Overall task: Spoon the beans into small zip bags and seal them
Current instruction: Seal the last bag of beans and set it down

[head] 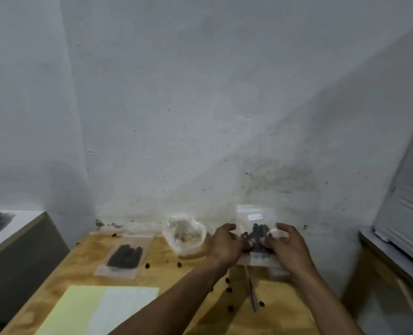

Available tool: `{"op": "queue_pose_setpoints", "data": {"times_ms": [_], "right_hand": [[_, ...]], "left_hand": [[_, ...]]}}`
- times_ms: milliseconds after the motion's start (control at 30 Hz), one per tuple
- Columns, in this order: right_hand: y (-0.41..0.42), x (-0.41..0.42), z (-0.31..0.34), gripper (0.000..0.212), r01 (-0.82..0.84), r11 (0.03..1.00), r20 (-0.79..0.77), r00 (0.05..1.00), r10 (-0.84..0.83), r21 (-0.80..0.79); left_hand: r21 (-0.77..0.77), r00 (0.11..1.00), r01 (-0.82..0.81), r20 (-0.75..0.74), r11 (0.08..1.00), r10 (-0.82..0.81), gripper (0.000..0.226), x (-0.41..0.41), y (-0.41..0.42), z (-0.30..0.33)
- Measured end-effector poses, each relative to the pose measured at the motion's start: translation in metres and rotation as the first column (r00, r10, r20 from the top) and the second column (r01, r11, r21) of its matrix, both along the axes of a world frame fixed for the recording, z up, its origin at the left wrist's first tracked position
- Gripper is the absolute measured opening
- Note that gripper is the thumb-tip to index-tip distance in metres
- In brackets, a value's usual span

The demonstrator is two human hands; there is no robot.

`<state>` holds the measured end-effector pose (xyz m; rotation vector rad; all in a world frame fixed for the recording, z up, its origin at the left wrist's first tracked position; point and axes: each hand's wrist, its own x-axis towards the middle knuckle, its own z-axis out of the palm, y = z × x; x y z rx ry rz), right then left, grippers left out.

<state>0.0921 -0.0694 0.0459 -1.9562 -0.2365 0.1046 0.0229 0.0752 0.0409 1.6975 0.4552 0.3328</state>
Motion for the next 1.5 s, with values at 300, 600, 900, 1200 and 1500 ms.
{"op": "queue_pose_setpoints", "data": {"times_ms": [300,600,900,1200,1500], "right_hand": [[-0.05,0.04,-0.035,0.045,0.017,0.865,0.013,1.0,-0.012,-0.502],[-0.048,0.051,-0.049,0.036,0.018,0.846,0.036,0.999,0.001,-0.532],[-0.001,0.014,-0.002,0.049,0.089,0.912,0.273,0.962,0.026,-0.4],[0.137,-0.07,0.016,0.023,-0.361,0.843,0.354,0.787,0.505,-0.4],[0.256,-0.14,-0.037,0.034,-0.423,0.621,0.076,0.784,0.616,-0.66]], "left_hand": [[0.182,0.948,0.174,-0.296,0.968,-0.115,0.041,0.068,-0.065,-0.034],[0.187,0.955,0.166,-0.276,0.968,-0.11,0.038,0.079,-0.061,-0.052],[0.322,0.994,-0.105,0.066,0.941,0.088,0.046,0.036,-0.006,-0.01],[0.437,0.885,-0.463,0.174,0.771,0.432,0.028,-0.056,0.136,-0.002],[0.636,0.735,-0.185,-0.417,0.749,0.535,0.044,-0.132,0.233,-0.052]]}}
